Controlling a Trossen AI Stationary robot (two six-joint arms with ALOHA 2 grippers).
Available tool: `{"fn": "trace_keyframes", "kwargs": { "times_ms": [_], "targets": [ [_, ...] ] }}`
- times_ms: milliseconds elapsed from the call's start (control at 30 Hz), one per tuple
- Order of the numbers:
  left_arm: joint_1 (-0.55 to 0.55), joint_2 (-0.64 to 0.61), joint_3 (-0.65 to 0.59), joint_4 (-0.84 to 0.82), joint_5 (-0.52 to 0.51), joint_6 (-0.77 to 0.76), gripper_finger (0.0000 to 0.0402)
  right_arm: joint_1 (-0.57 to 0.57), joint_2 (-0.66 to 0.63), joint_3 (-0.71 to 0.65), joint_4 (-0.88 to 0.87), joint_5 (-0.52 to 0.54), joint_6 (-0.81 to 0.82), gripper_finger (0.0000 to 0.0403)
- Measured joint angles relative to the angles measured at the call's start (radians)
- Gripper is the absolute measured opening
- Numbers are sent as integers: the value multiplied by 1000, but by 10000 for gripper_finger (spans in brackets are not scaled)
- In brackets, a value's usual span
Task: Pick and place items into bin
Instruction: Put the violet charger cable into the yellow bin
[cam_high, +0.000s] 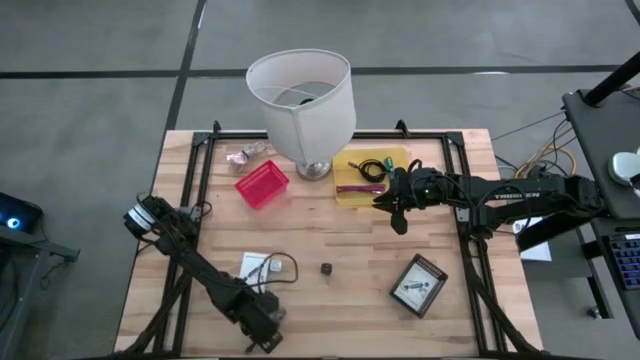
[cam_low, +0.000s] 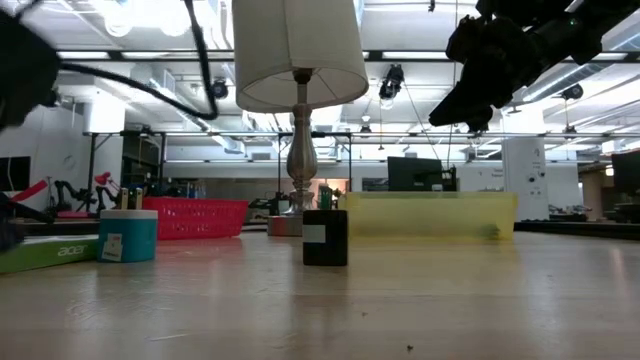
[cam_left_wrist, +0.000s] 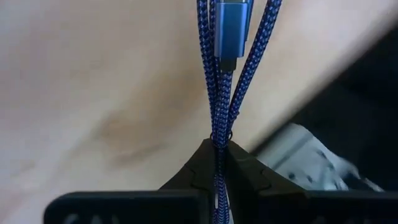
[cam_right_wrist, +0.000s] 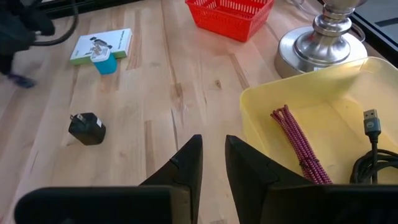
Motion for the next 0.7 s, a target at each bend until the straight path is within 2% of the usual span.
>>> {"fn": "trace_keyframes", "kwargs": {
  "times_ms": [133,367,467,700],
  "targets": [
    [3,0,9,166,-64,120,6,0,0,0,0,0,2,59],
    [27,0,21,265,-221,151,6,0,0,0,1,-1,3,59],
    [47,0,19,363,-296,226,6,0,0,0,2,-2,3,61],
    [131,-2,21,484,-374,391,6,0,0,0,14,-60,19,59]
  ]
}}
